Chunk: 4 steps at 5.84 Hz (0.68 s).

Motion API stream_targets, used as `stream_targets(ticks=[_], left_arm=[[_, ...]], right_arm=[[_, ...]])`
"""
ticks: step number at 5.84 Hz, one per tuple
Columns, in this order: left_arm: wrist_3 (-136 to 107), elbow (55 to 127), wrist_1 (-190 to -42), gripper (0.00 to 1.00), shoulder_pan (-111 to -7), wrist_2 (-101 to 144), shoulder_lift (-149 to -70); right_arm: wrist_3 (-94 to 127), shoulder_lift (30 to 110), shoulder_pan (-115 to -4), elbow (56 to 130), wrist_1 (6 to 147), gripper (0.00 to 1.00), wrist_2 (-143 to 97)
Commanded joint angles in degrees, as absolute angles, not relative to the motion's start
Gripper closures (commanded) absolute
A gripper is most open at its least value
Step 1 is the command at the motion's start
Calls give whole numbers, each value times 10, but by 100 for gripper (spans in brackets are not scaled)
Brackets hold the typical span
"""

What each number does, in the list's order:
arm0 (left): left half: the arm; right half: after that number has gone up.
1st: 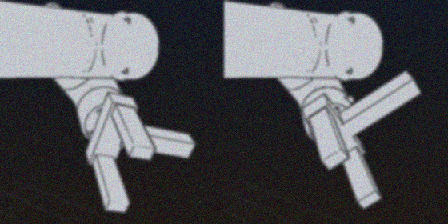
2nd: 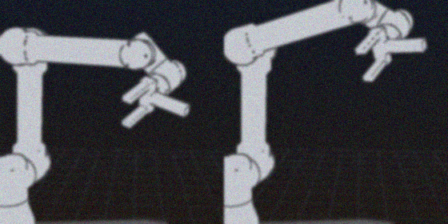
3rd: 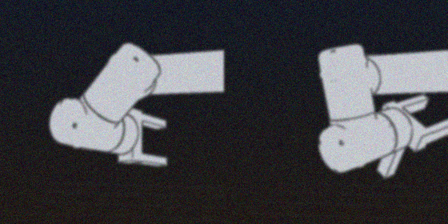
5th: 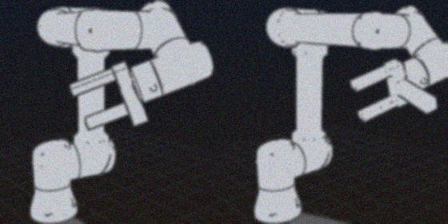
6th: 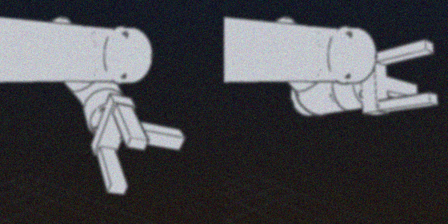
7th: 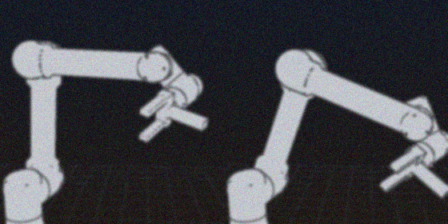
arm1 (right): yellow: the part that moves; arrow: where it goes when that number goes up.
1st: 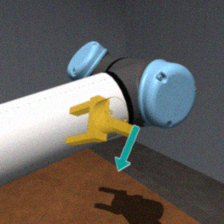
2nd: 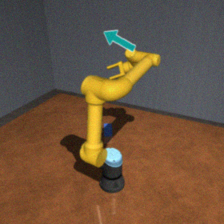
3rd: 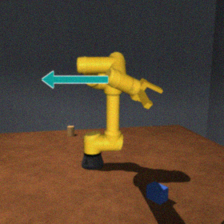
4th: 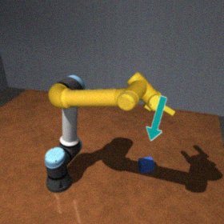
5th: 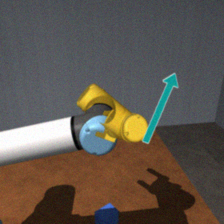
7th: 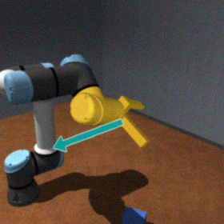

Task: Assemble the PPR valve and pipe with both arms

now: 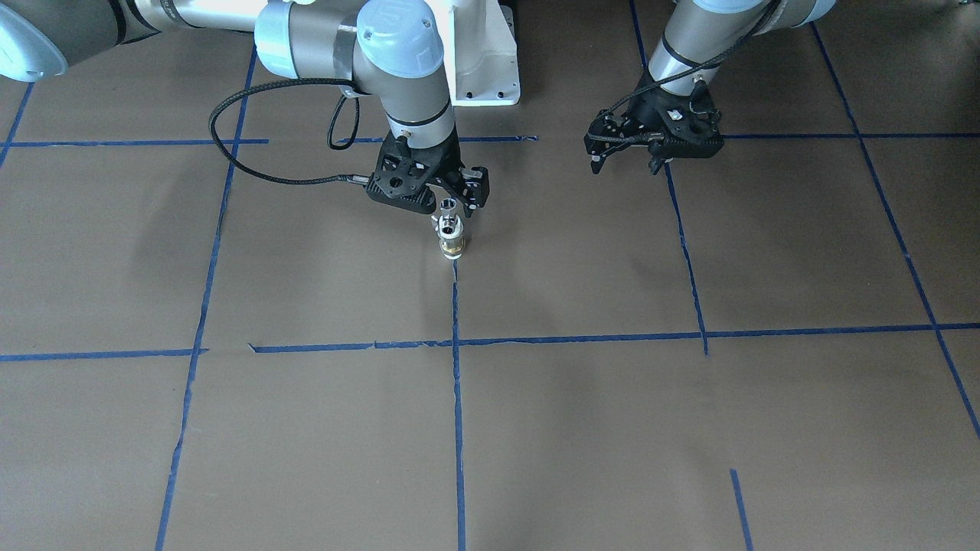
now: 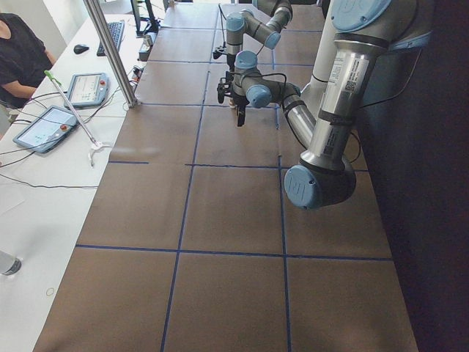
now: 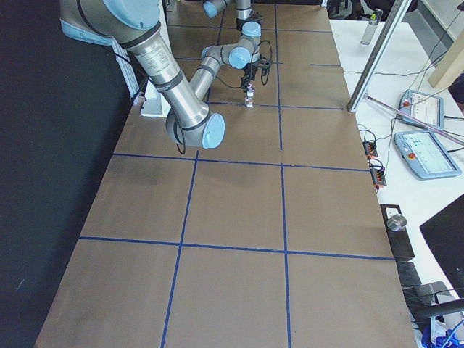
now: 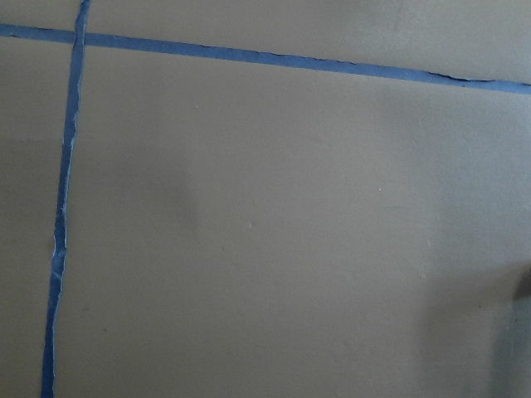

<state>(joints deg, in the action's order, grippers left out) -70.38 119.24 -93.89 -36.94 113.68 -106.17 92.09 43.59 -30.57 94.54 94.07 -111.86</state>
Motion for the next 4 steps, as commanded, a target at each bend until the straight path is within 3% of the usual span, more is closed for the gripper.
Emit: stream_targets(ticks=[1, 3, 4], left_arm=[[-704, 1193, -939, 0, -370, 1136, -1056], [-694, 1193, -940, 0, -370, 1136, -1041], [-692, 1193, -940, 0, -374, 1136, -1035]], right_arm=[[919, 466, -323, 1010, 943, 0, -1121], [856, 636, -371, 1195, 943, 0, -1139], [801, 713, -405, 1242, 941, 0, -1146]])
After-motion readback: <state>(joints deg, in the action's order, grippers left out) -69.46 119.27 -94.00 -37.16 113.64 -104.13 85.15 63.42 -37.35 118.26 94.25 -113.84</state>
